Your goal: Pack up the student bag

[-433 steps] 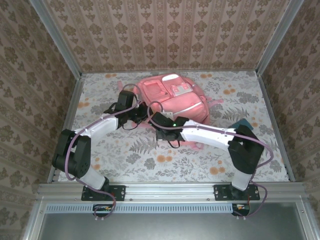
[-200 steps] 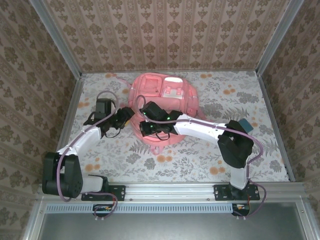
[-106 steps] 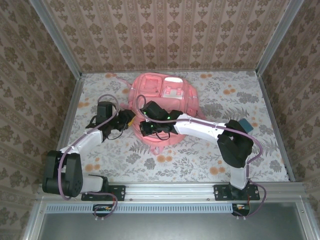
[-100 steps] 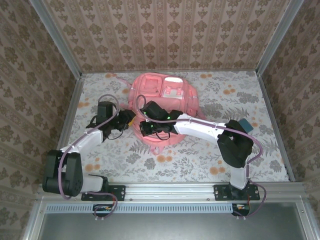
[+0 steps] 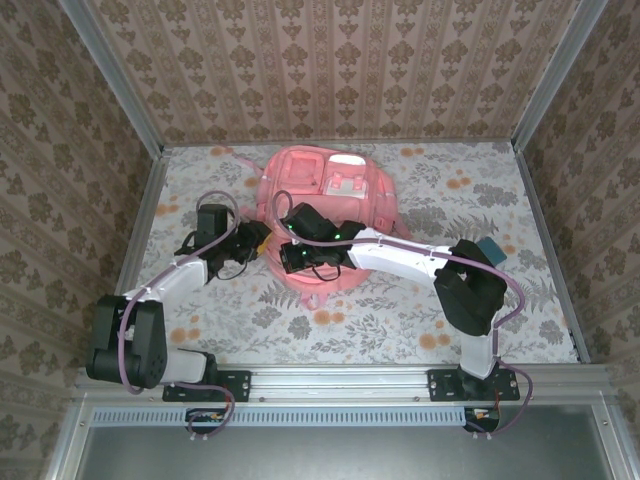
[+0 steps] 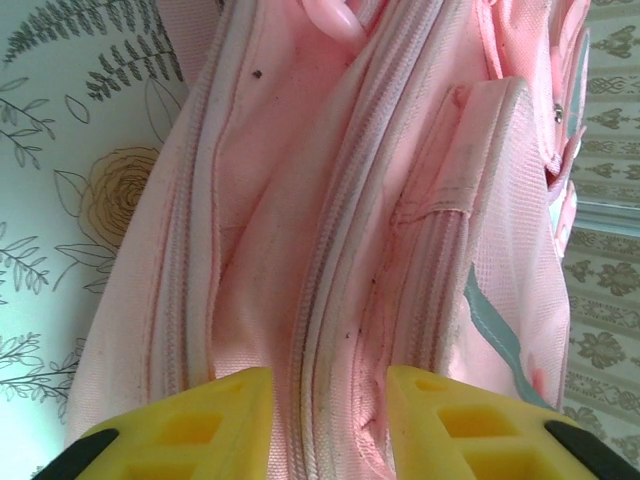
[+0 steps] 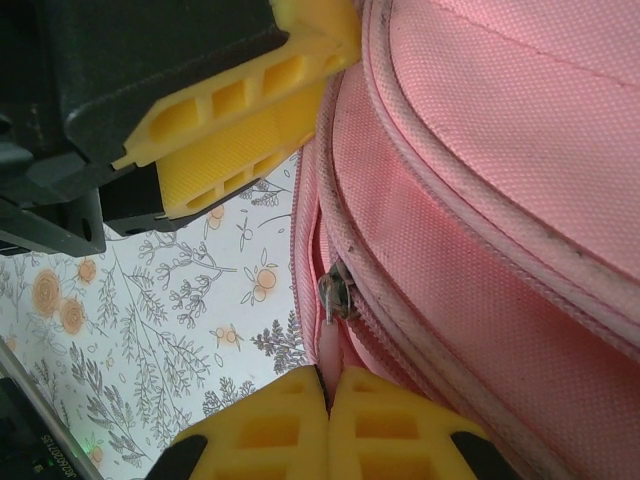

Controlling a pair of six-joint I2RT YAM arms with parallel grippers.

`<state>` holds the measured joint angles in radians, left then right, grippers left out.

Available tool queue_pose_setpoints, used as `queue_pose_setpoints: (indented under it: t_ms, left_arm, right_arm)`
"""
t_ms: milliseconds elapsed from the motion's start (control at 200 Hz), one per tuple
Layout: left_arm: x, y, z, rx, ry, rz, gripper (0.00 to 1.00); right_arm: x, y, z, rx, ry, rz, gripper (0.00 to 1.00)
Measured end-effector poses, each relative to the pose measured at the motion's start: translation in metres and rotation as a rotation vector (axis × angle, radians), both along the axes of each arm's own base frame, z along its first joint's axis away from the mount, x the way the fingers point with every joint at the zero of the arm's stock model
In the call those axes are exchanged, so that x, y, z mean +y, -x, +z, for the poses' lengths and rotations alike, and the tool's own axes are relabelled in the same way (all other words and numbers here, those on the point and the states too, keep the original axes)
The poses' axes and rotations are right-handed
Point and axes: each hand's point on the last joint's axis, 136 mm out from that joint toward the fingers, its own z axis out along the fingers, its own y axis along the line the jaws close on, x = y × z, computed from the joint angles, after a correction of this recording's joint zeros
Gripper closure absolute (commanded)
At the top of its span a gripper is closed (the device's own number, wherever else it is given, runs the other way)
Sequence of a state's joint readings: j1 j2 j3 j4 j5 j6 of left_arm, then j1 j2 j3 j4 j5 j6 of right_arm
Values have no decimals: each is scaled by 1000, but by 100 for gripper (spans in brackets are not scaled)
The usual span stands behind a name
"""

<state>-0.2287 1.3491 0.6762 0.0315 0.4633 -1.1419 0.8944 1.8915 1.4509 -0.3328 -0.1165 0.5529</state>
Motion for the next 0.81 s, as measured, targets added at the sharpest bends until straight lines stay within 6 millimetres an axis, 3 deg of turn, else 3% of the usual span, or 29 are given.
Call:
queue_pose_setpoints:
  t_ms: [315,530,660,805]
  left_arm:
    - [-8,0,-10,27,13,-19,78]
    - [-9,0,-15,45,20,-23,95]
    - [-6,-1,-15,40,15,-21,99]
    - [1,-5,-13,30,3,-18,100]
  right_arm:
    - [1,0,1,-1,-5,0,100]
    - [-6,0,-3,-5,14,-14,100]
    - [-29,8,-2,-29,67,-48,100]
    - [-79,20,2,-81,158,-121,100]
